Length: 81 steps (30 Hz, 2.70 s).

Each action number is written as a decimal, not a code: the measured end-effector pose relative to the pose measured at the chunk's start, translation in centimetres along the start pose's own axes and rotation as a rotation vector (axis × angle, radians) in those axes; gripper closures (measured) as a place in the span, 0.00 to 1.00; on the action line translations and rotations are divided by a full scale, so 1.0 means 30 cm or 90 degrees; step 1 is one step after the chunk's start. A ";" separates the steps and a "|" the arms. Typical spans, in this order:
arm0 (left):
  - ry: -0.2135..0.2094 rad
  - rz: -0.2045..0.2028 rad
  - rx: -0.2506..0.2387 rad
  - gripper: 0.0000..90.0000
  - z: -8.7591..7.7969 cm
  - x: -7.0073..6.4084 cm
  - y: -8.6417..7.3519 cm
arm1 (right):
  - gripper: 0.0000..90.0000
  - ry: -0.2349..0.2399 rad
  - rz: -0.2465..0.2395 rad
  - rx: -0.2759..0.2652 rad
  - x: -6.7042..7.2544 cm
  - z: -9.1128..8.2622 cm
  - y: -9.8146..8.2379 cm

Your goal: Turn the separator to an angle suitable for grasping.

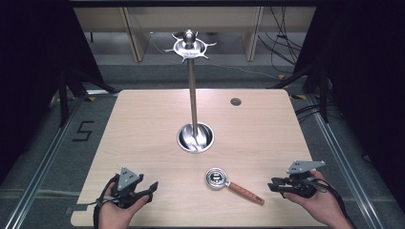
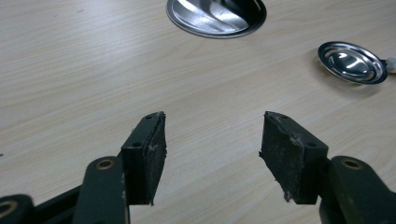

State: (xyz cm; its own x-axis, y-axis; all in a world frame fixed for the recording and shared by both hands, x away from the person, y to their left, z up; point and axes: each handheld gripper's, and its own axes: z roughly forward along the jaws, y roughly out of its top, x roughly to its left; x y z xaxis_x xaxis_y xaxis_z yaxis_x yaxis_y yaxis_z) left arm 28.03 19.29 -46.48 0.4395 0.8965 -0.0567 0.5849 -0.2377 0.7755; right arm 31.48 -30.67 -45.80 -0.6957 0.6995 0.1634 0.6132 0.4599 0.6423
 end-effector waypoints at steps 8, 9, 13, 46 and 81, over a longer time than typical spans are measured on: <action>-0.017 0.026 0.026 0.44 0.000 -0.009 -0.002 | 0.98 -0.012 -0.047 0.044 0.024 0.001 0.015; -0.016 0.034 0.038 0.44 -0.004 -0.010 -0.001 | 1.00 -0.015 -0.052 0.043 0.030 0.004 0.018; -0.022 0.007 0.009 0.44 0.012 -0.019 -0.002 | 1.00 -0.003 -0.056 0.085 0.063 0.010 0.044; -0.052 0.011 0.010 0.43 0.016 -0.022 0.006 | 1.00 0.003 -0.072 0.264 0.205 0.164 0.086; -0.055 -0.003 0.003 0.43 0.011 -0.010 0.003 | 1.00 -0.118 -0.034 0.297 0.049 0.220 0.168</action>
State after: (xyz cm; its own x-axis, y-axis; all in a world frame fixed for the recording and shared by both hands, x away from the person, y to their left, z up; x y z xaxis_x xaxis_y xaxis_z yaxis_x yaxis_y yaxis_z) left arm 28.17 18.88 -46.60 0.4935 0.8621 -0.1150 0.5904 -0.2349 0.7722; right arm 36.03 -23.70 -47.27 -0.6783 0.7344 -0.0240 0.7099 0.6634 0.2366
